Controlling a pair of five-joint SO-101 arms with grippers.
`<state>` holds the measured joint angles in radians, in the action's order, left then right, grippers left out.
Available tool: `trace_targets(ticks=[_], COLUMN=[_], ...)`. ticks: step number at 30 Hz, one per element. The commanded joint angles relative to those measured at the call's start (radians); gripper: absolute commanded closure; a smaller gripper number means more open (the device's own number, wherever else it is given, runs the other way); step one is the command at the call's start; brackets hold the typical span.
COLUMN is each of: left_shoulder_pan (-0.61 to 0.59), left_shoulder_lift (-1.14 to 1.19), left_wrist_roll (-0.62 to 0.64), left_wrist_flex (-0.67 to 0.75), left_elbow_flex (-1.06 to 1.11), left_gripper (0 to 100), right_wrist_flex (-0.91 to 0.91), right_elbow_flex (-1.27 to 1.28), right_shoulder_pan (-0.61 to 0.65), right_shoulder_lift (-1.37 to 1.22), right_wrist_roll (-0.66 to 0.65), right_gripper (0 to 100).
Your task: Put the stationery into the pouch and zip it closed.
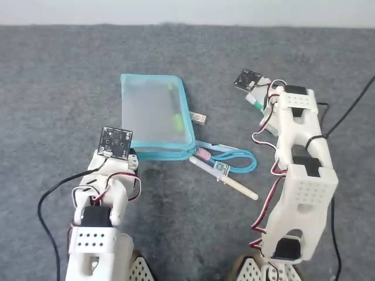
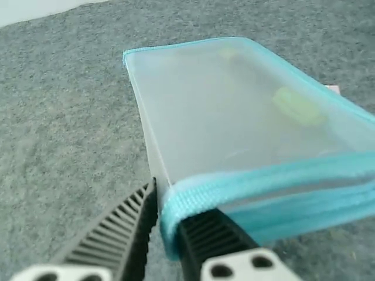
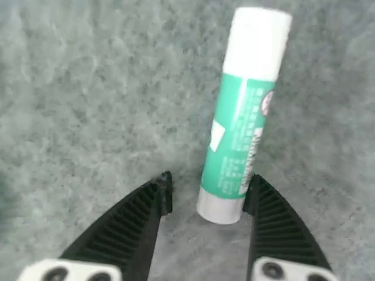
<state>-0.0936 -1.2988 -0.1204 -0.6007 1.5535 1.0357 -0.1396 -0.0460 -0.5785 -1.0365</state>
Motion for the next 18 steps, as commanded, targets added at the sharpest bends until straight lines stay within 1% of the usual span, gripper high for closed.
trace_targets(ticks=[1,4,6,7,9,14,18], left_shoulder_pan=[0.009,0.009,0.009,0.009,0.009,0.009,0.009], left_shoulder_lift=[0.005,0.005,0.005,0.005,0.005,0.005,0.005], left_wrist_roll=[-0.012,-0.012,-0.014,-0.014,-0.014,-0.014,-0.015], left_wrist_flex=[0.04,0.04,0.04,0.04,0.04,0.04,0.04], left_elbow_flex=[-0.015,-0.015,-0.015,-0.015,-0.015,-0.007,-0.007], left_gripper=[99,99,99,99,99,99,99], right_wrist_flex=[0.081,0.147,0.189,0.214,0.28,0.45,0.644], right_elbow_flex=[-0.044,-0.051,-0.075,-0.092,-0.132,-0.255,-0.364], right_shoulder_pan=[-0.016,-0.015,-0.015,-0.015,-0.016,-0.016,0.007], right_shoulder_lift=[0.018,0.019,0.018,0.018,0.018,0.018,0.018], right_wrist_roll=[-0.012,0.017,0.097,0.144,0.219,0.381,0.465], right_gripper=[82.0,92.0,98.7,99.7,98.2,98.7,97.5])
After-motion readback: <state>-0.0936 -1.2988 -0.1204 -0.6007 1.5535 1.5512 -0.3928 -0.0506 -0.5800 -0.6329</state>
